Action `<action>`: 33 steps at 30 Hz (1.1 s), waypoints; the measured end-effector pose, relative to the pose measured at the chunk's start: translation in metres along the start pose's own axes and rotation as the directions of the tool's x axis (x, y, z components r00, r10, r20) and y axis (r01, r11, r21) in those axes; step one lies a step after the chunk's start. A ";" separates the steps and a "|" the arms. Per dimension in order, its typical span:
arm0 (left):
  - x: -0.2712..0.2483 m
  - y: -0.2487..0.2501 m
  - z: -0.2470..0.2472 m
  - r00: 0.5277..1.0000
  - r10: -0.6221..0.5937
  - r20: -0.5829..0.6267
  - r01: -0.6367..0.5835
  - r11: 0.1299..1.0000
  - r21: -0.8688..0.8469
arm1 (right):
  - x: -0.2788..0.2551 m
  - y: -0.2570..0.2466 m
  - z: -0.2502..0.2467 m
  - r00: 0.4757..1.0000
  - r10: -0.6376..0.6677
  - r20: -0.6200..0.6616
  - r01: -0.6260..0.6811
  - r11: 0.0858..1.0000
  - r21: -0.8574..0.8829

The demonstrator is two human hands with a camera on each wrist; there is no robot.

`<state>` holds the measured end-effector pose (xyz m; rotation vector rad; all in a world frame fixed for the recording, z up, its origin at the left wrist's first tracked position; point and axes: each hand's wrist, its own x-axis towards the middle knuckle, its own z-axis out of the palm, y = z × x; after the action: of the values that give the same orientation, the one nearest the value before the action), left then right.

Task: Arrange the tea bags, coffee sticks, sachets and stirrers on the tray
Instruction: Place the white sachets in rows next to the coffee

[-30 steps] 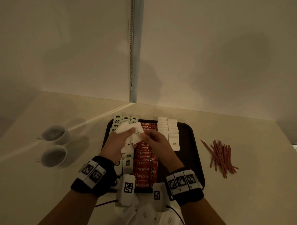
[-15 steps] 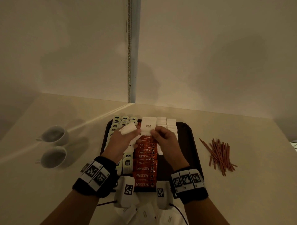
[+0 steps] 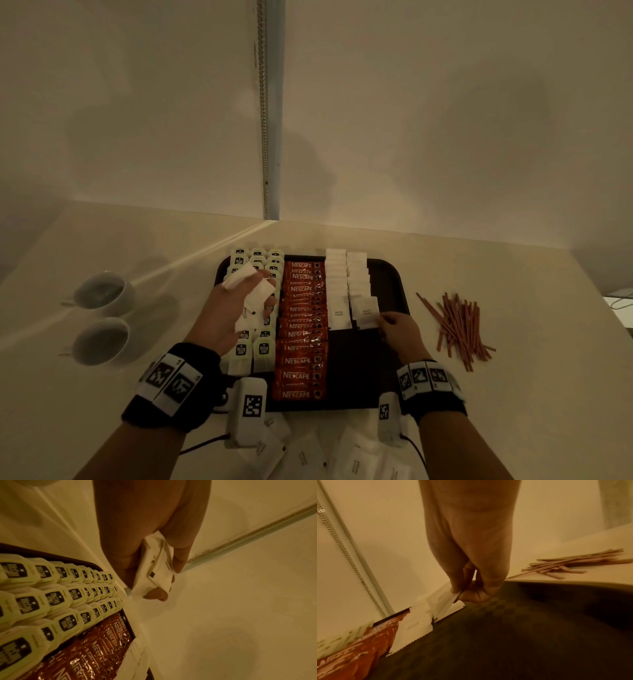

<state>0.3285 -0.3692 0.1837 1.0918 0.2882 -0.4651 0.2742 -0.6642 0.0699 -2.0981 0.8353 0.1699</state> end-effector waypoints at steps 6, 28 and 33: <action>-0.001 0.002 0.002 1.000 0.002 -0.002 -0.002 1.000 0.000 | 0.007 0.006 0.007 0.998 0.056 -0.012 -0.056 0.998 -0.037; -0.004 0.004 0.015 0.988 -0.120 0.099 0.111 0.989 0.093 | -0.075 -0.139 0.029 0.791 -0.585 0.178 0.535 0.803 0.260; -0.006 0.003 0.016 0.998 -0.013 0.066 0.000 0.981 0.192 | -0.077 -0.145 0.033 0.830 -0.545 0.121 0.476 0.805 0.354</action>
<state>0.3246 -0.3814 0.1956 1.2611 0.1899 -0.5427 0.3098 -0.5399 0.1762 -1.8836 0.1227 -0.0270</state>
